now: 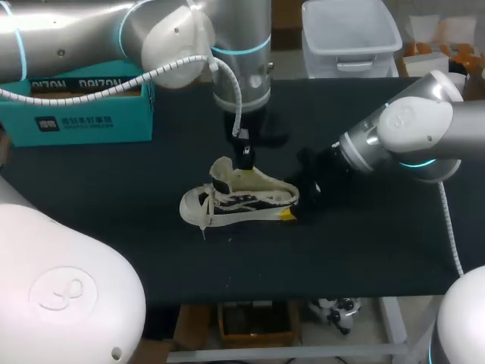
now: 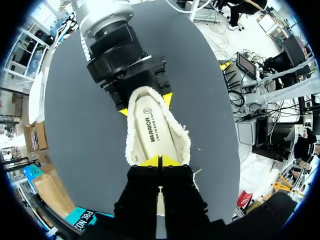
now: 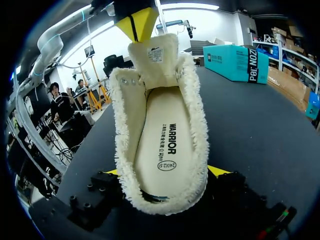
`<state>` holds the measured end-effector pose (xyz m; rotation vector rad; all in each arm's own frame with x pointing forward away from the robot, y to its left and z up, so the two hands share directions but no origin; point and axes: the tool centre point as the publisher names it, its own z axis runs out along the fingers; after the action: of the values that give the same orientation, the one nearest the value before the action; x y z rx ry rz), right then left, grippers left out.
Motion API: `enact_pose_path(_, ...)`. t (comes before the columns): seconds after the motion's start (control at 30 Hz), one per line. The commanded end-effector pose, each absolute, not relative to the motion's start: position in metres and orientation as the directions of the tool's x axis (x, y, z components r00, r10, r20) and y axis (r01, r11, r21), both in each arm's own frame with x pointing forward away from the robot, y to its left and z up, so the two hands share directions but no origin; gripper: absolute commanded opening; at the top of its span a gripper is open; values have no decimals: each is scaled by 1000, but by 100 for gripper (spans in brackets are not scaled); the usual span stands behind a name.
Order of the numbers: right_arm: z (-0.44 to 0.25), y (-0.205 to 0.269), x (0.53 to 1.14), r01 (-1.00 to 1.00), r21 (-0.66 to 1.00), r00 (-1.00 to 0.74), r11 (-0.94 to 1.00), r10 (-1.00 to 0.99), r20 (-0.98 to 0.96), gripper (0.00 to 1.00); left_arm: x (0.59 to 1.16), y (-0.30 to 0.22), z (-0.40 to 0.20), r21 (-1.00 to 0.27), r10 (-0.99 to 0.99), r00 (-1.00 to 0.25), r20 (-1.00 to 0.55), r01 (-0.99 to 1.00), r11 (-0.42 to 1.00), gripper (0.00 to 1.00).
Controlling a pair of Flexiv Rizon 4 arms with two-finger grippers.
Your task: Open the shoe tongue, take the insole out of the shoe, put the insole back into the shoe, and pack the shoe into the shoebox
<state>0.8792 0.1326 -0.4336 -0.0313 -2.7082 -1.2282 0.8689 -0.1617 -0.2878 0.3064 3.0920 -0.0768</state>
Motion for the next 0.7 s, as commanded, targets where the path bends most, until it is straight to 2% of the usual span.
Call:
enact_pose_path(0.03,-445,133,876,88,747,-985,659,-52,162,0,866,-158,-299,-73,198,-979,-46,201,977,0)
enact_pose_path(0.7,-445,133,876,88,747,-985,659,-52,162,0,866,-162,-361,-73,120,-993,8,119,990,0)
